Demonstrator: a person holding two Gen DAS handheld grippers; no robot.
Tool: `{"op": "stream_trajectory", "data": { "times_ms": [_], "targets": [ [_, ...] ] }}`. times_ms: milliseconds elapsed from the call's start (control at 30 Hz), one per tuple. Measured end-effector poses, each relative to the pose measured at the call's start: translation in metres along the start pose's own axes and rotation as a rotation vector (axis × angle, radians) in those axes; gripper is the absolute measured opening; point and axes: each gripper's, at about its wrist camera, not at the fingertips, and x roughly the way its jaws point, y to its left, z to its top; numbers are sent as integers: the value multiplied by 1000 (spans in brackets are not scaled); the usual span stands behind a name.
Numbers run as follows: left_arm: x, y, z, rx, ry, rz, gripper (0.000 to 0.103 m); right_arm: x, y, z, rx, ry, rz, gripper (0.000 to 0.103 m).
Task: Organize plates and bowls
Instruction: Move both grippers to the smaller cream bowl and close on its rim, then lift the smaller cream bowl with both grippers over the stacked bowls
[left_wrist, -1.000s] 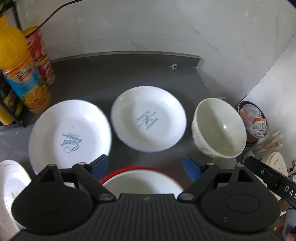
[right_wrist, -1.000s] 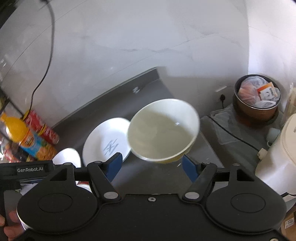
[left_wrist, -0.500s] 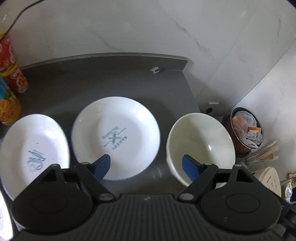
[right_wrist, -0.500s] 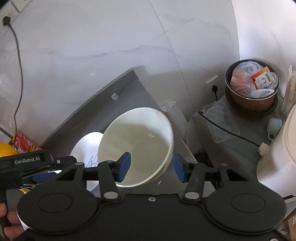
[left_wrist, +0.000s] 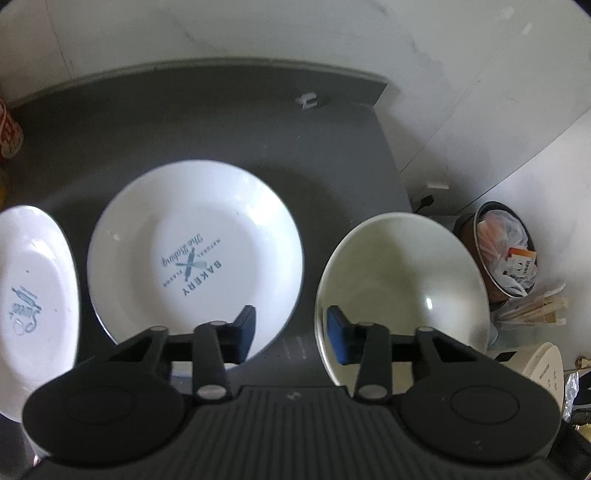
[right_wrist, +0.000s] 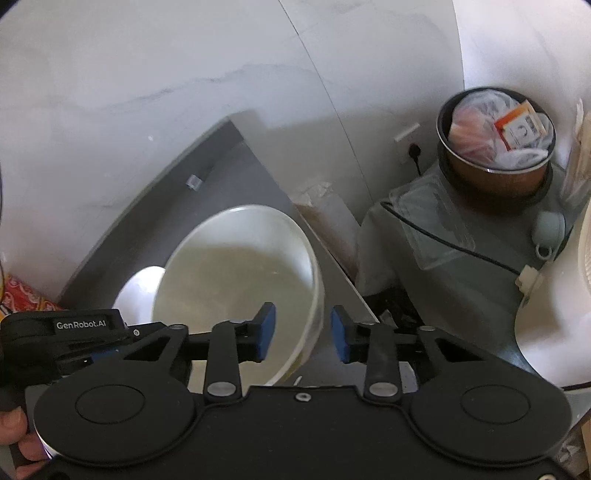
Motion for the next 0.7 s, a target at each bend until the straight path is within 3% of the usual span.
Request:
{"op": "stream_trajectory", "data": {
  "times_ms": [167, 267, 333, 400, 700],
  "targets": [
    [14, 3, 3, -41, 29, -26, 29, 10, 0, -1, 10, 22, 12, 27],
    [20, 0, 5, -21, 26, -39, 20, 16, 2, -2, -1, 27, -2, 25],
    [23, -4, 5, 6, 32, -42, 12, 19, 3, -1, -19, 28, -23, 15],
    [25, -4, 4, -8, 51, -70, 5, 19, 4, -1, -34, 26, -23, 15],
    [0, -4, -1, 4, 11, -86, 5, -2, 15, -7, -81, -13, -6, 15]
  ]
}}
